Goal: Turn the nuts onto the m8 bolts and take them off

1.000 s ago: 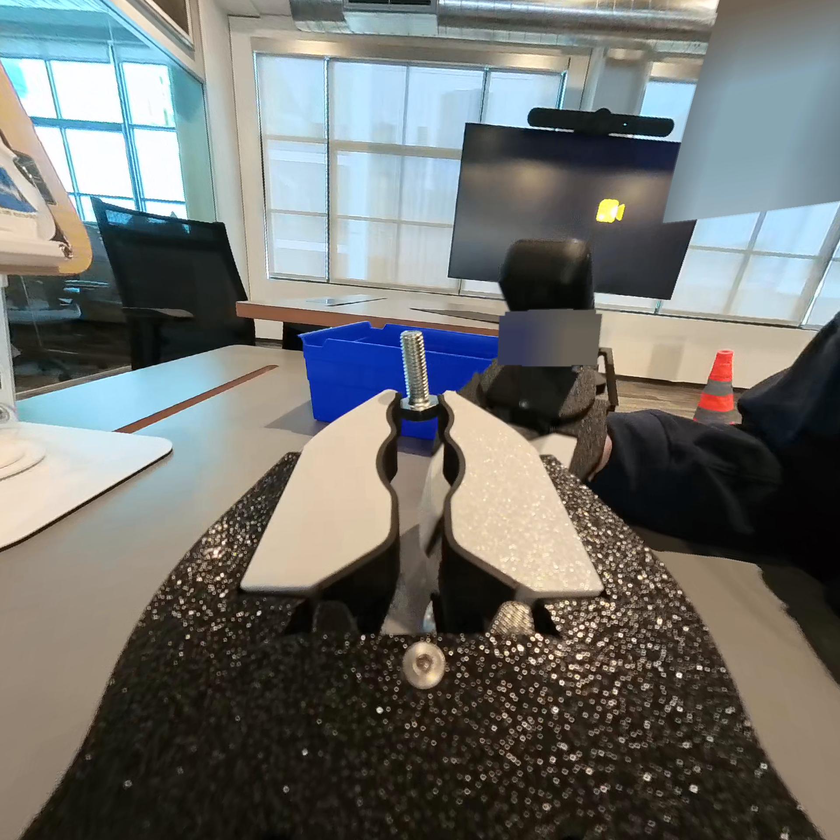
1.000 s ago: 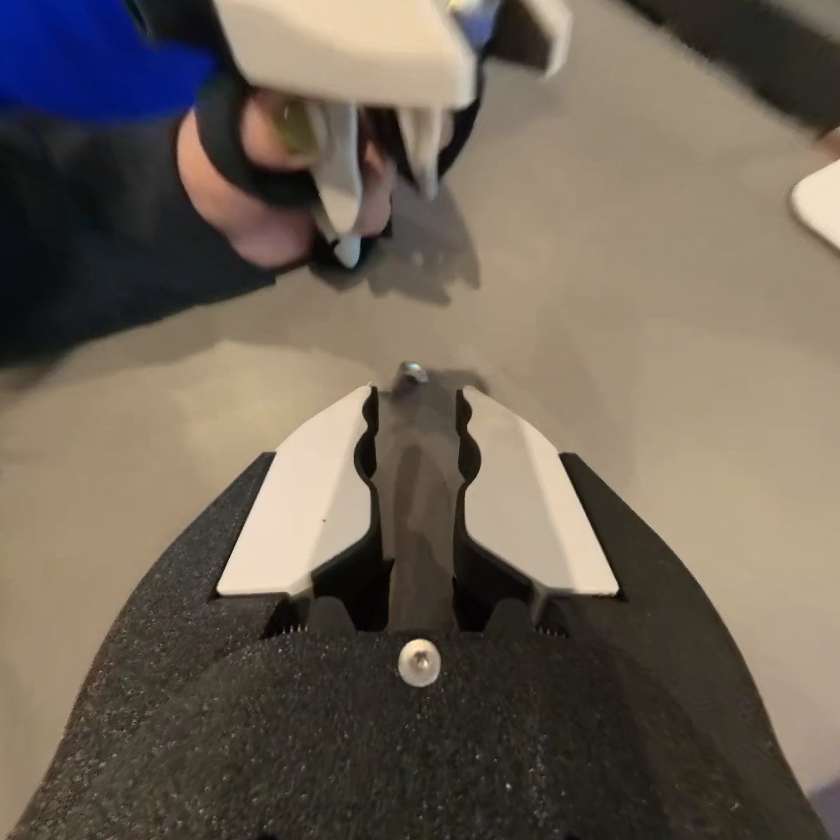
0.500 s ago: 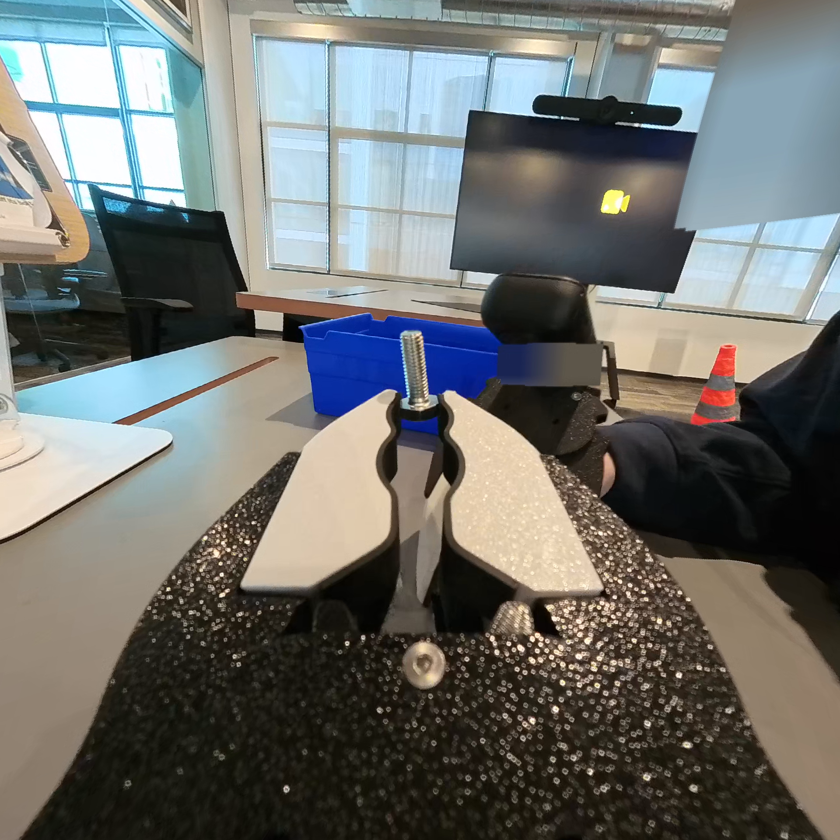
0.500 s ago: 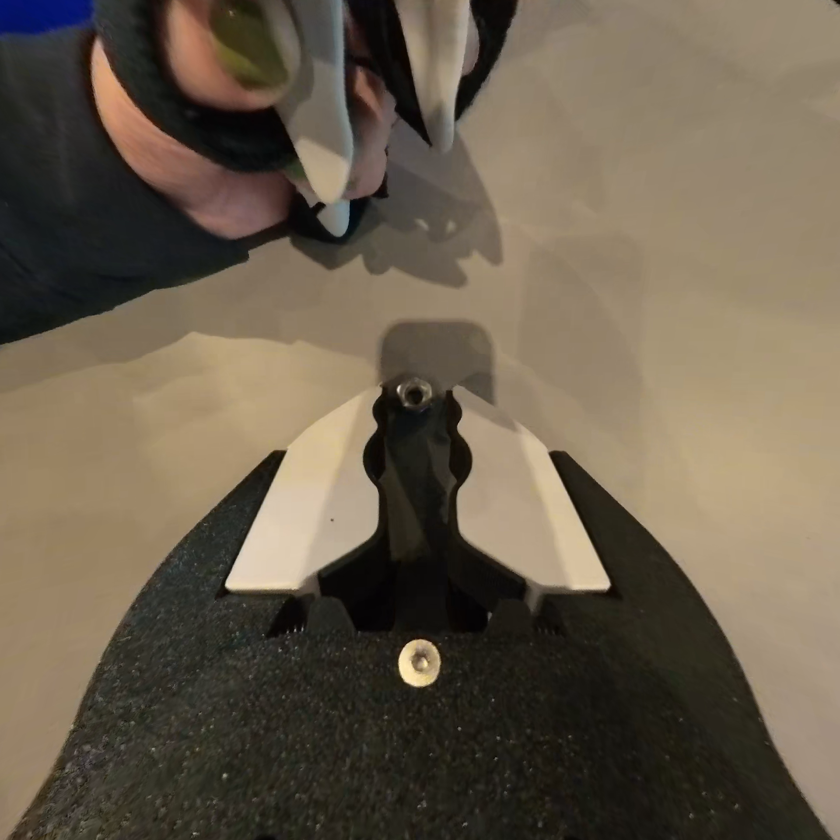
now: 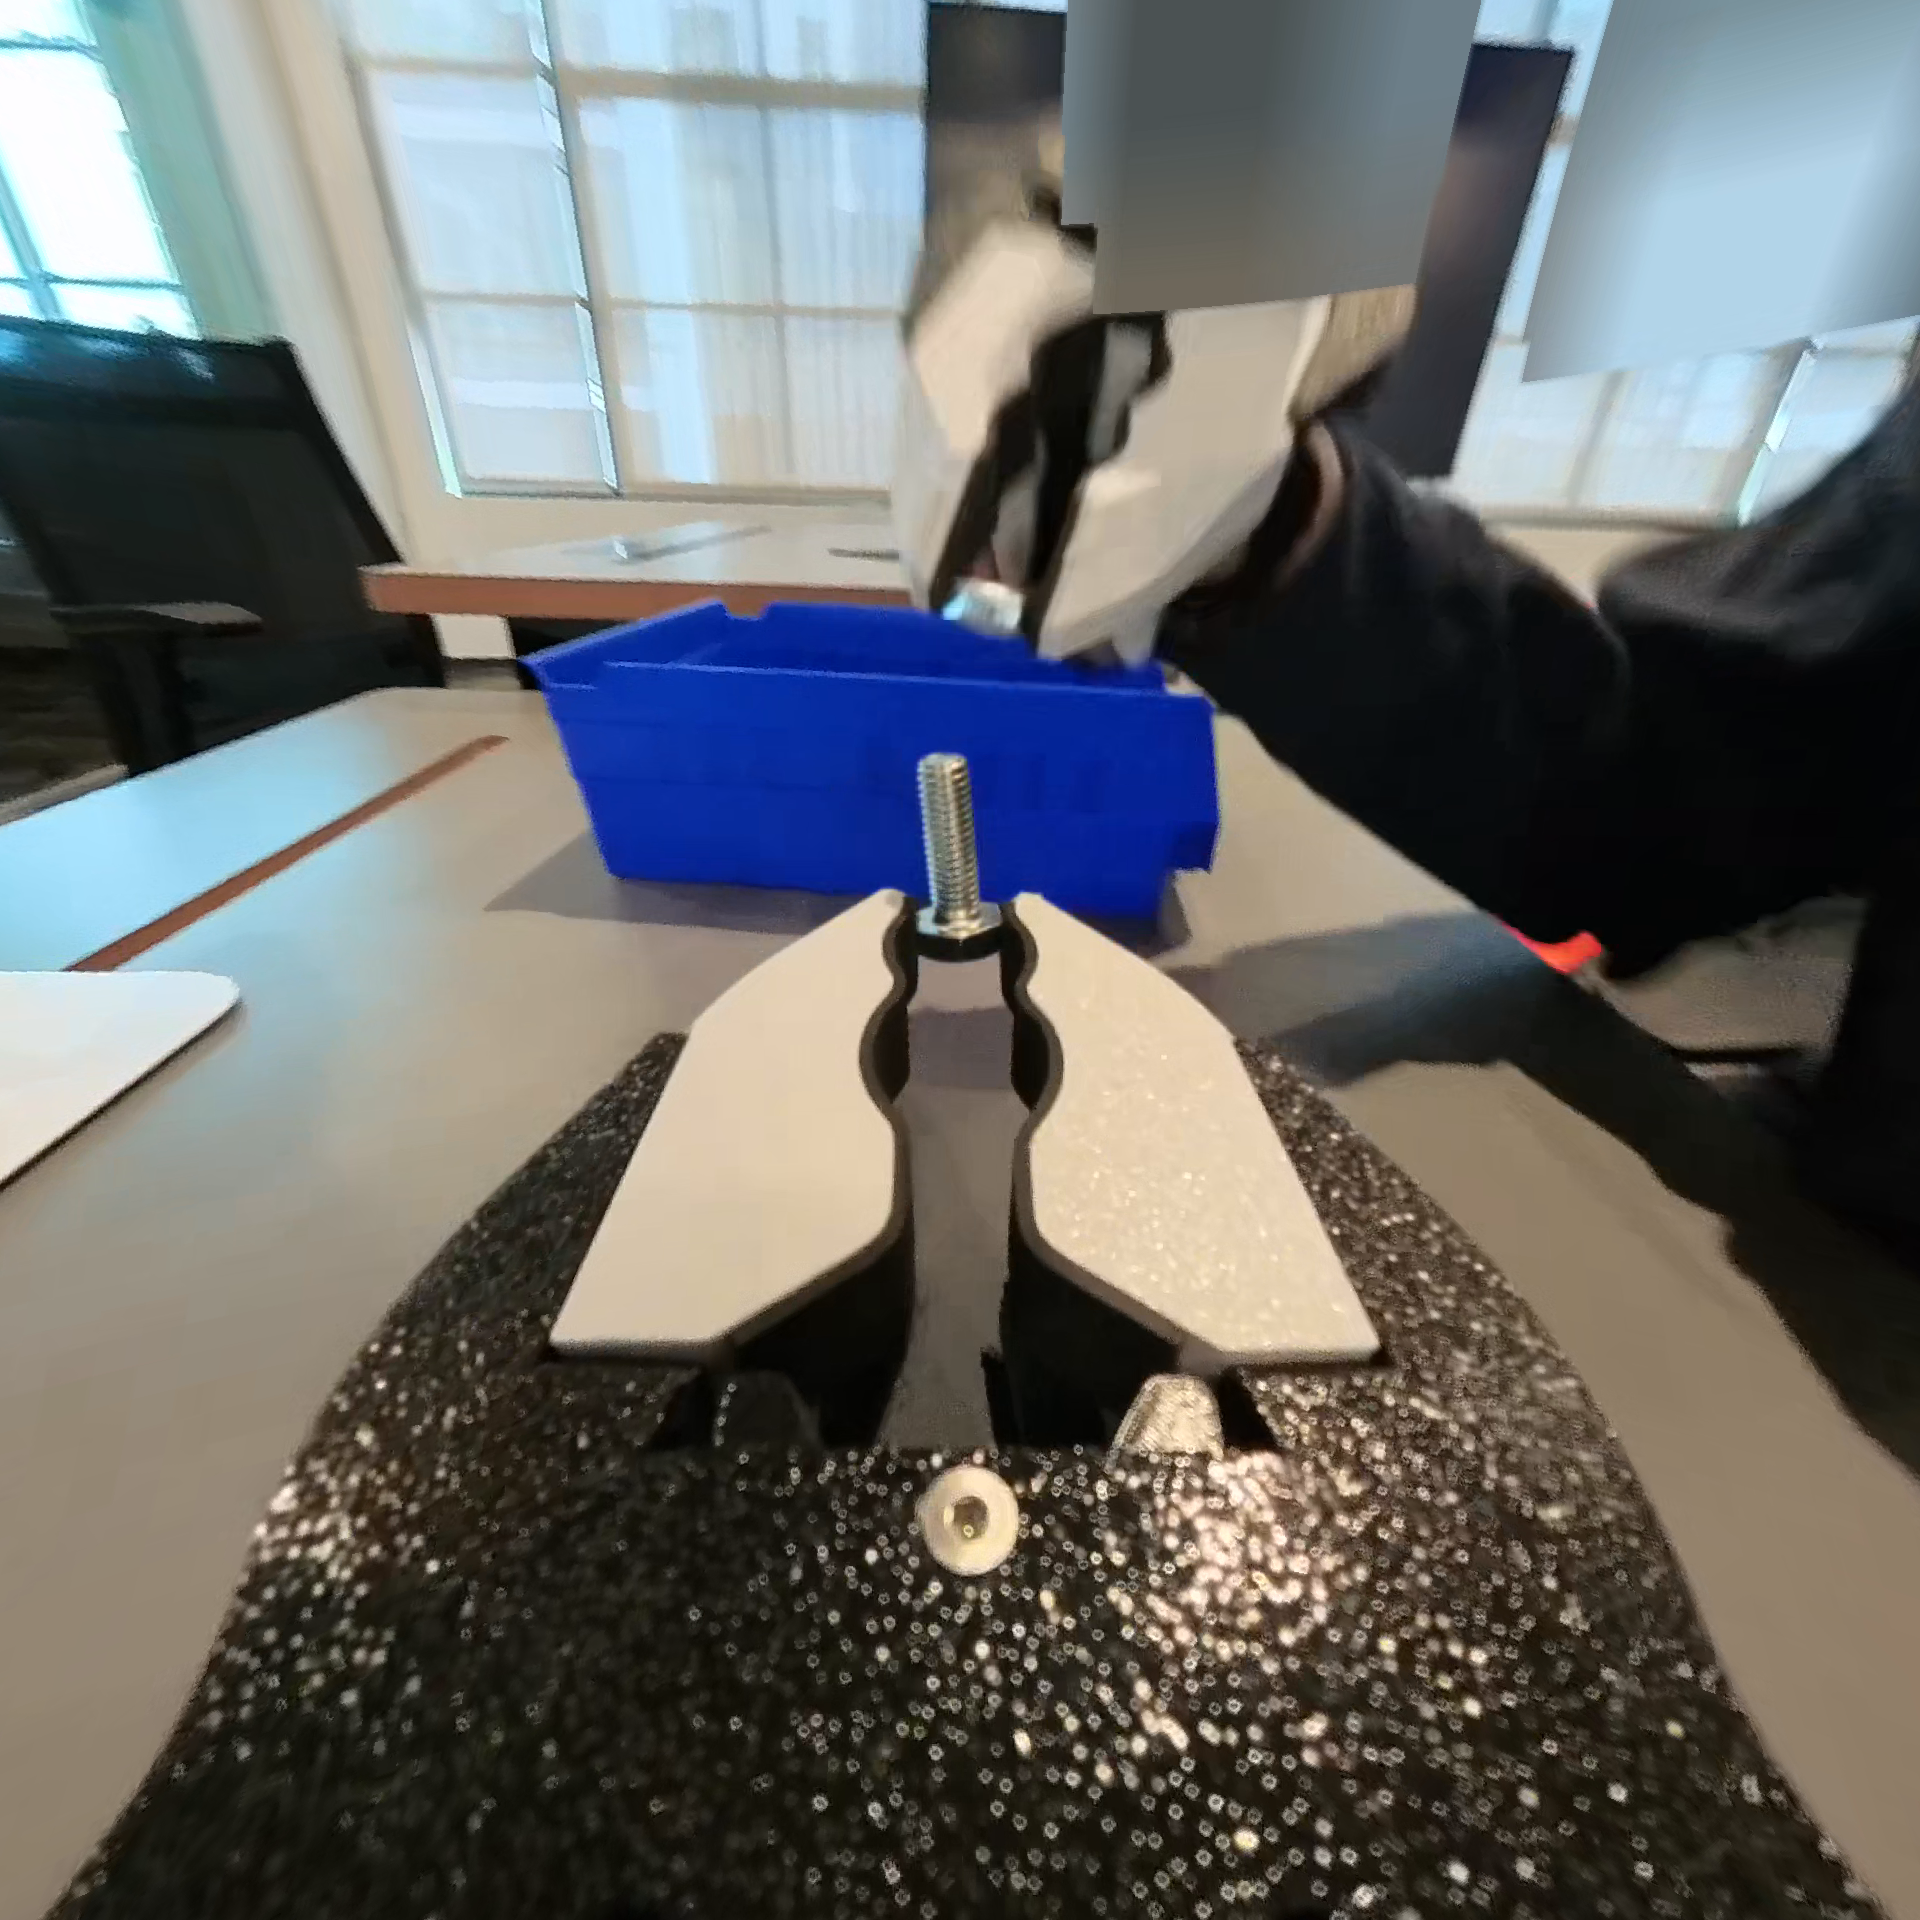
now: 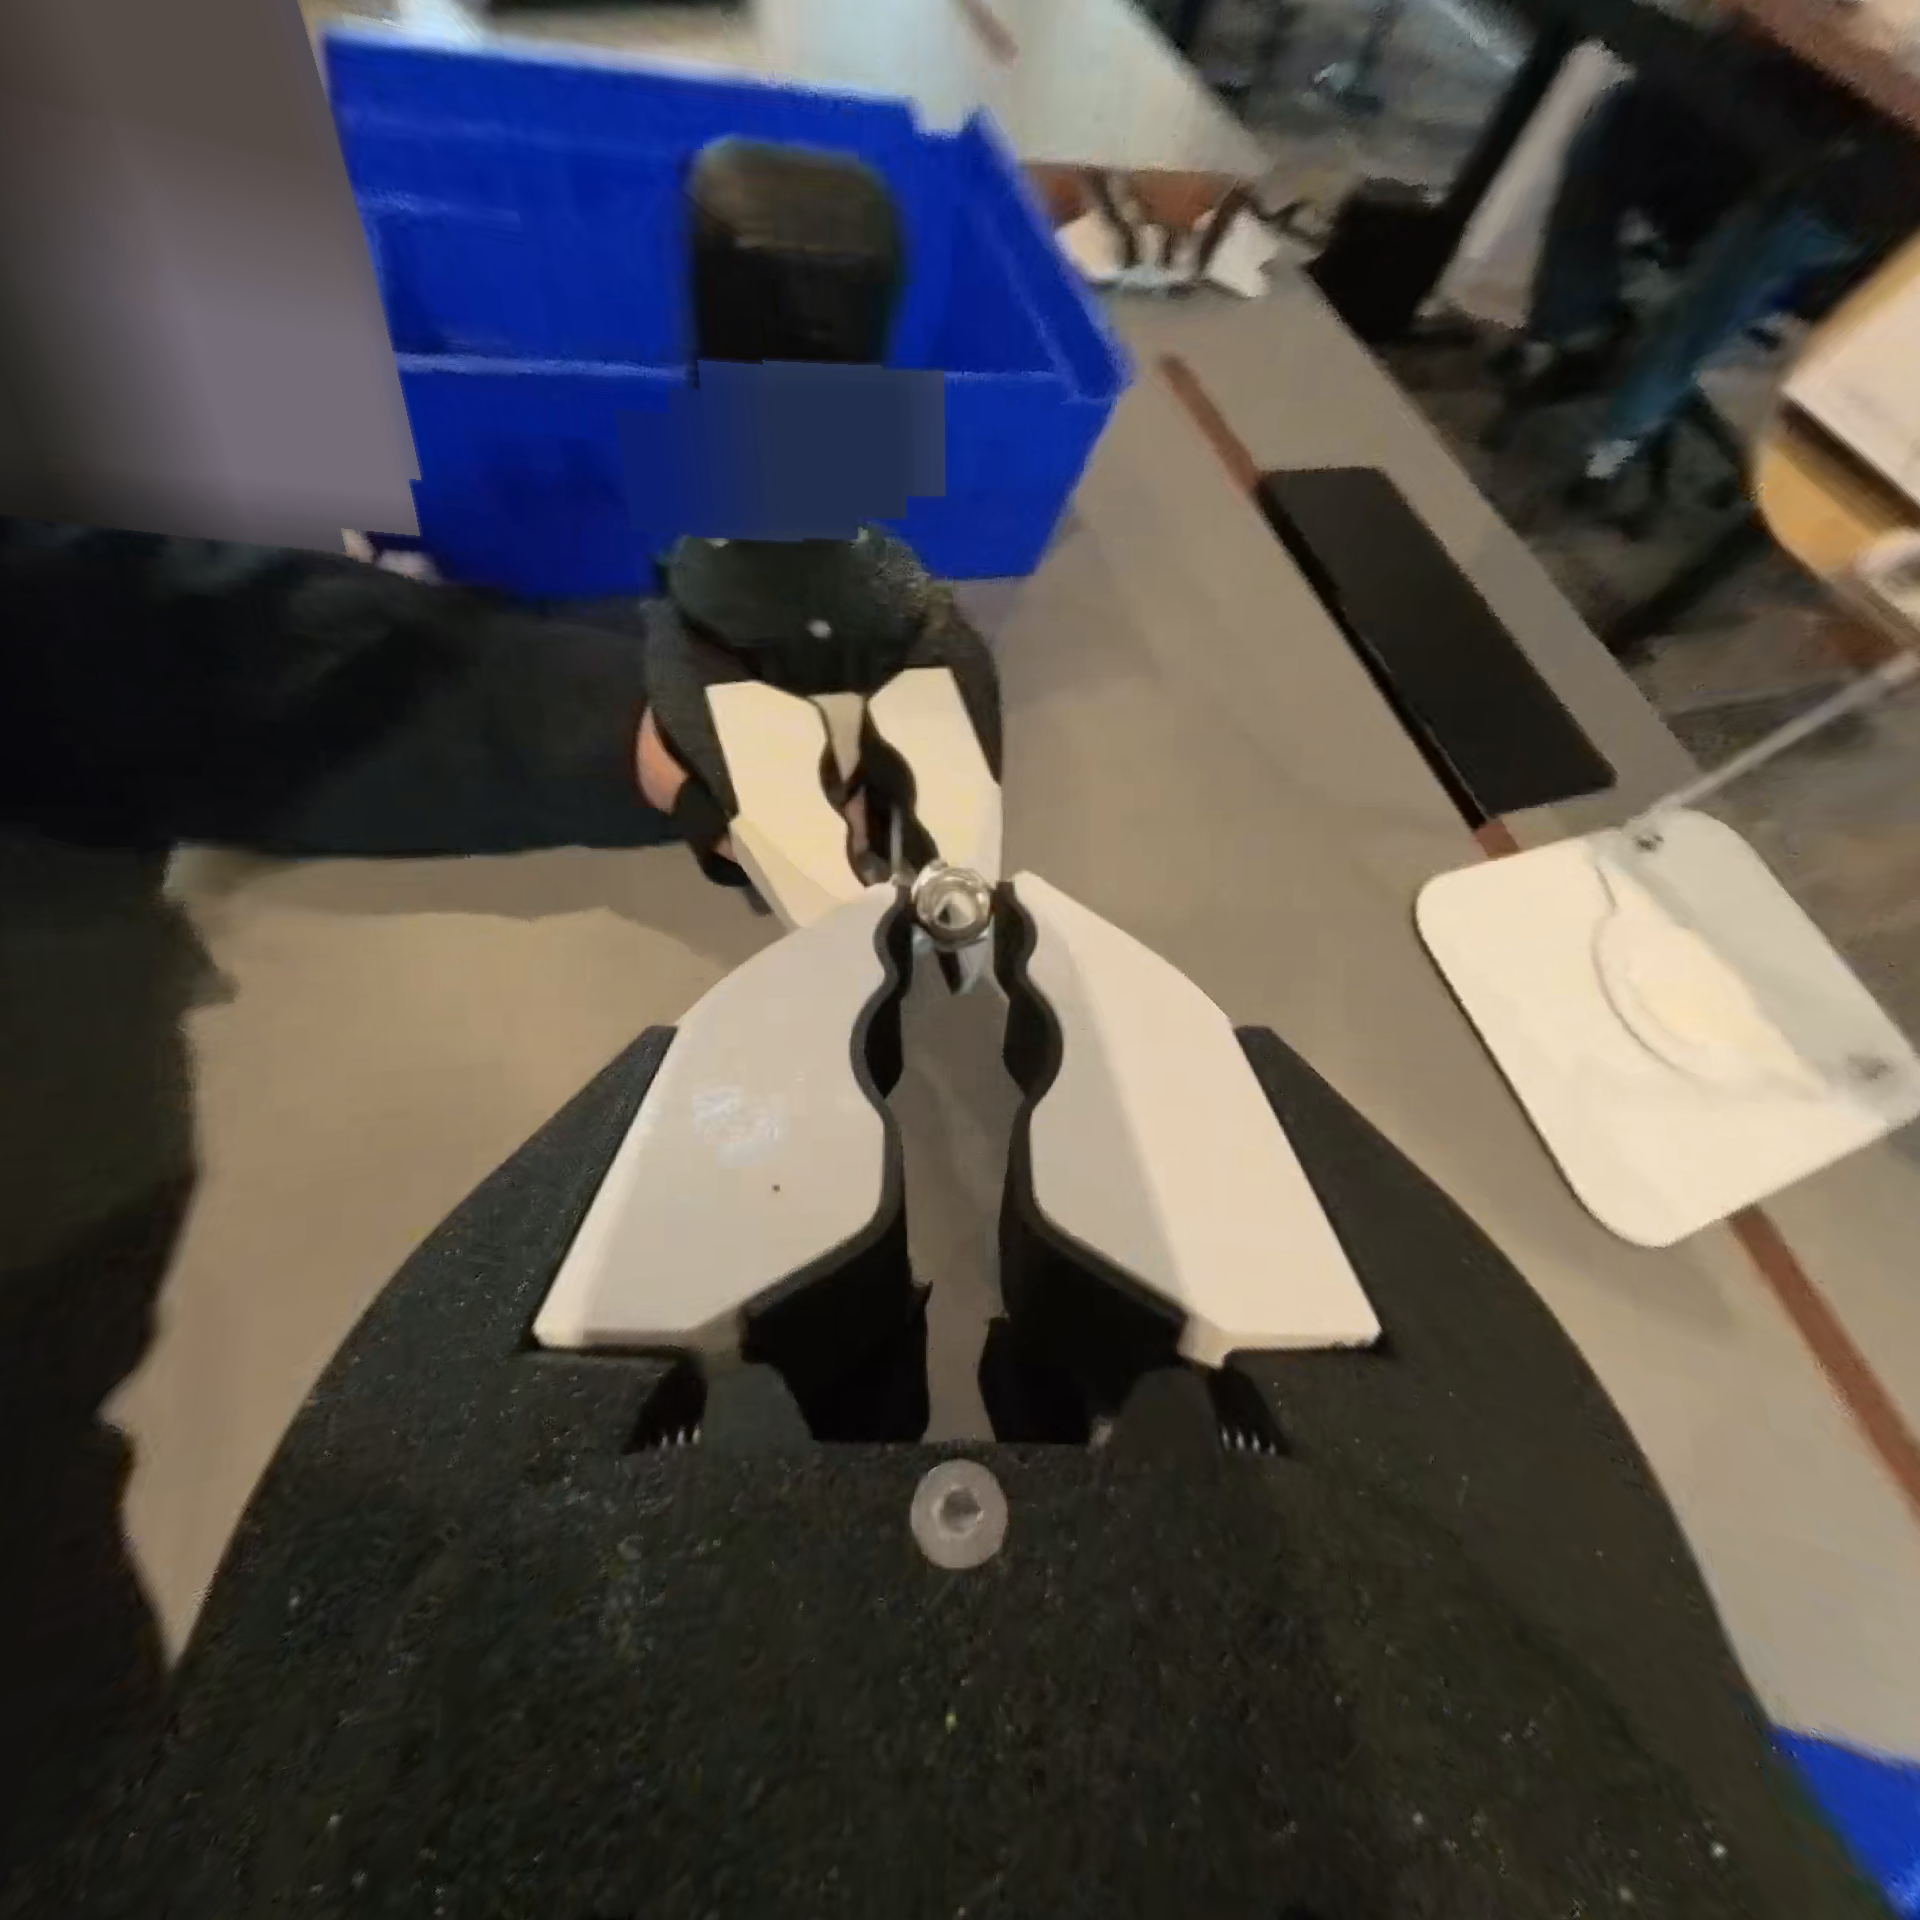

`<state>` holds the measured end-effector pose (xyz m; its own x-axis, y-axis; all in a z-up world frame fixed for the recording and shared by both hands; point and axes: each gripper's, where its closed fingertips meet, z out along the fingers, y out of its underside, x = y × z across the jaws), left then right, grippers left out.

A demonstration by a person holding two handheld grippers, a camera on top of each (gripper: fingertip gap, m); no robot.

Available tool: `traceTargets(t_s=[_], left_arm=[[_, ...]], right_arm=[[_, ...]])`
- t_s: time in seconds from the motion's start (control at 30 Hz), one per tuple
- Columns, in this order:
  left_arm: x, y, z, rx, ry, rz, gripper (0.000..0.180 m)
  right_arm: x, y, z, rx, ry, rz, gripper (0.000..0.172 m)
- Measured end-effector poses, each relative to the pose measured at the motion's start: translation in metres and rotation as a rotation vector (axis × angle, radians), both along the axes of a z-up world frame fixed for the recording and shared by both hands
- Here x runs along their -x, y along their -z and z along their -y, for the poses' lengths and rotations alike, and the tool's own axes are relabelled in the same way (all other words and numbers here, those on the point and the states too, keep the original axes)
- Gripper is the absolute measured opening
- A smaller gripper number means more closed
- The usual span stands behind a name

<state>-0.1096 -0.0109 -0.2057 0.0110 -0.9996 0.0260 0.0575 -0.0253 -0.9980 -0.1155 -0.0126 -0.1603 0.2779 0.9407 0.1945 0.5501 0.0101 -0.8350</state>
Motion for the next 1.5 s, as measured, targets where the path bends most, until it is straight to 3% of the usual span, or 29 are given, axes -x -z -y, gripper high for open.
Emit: traceTargets(t_s=[0.2,0.67,0.83,1.07,1.2,1.27,1.33,1.5], left_arm=[[-0.005,0.003,0.011,-0.014,0.064,-0.025,0.014],[-0.008,0.003,0.022,-0.029,0.125,-0.029,0.014],[-0.008,0.005,0.012,-0.022,0.040,-0.041,0.014],[-0.005,0.006,-0.011,-0.006,-0.114,-0.043,0.014],[-0.006,0.010,-0.015,-0.020,-0.156,-0.074,0.014],[-0.005,0.009,-0.014,-0.014,-0.152,-0.069,0.014],[-0.004,0.008,-0.014,-0.006,-0.146,-0.059,0.014],[-0.004,0.008,-0.011,0.005,-0.116,-0.063,0.014]], right_arm=[[0.007,0.017,0.007,0.076,-0.165,0.206,0.015],[0.008,0.023,0.016,0.236,-0.285,0.192,0.015],[0.008,0.024,0.004,0.197,-0.113,0.174,0.015],[0.012,0.025,-0.016,0.210,0.348,0.032,0.015],[0.011,0.027,-0.019,0.168,0.510,-0.014,0.015],[0.009,0.026,-0.020,0.131,0.544,-0.040,0.017],[0.004,0.022,-0.023,0.073,0.578,-0.067,0.051],[0.004,-0.006,-0.011,-0.121,0.412,-0.351,0.047]])
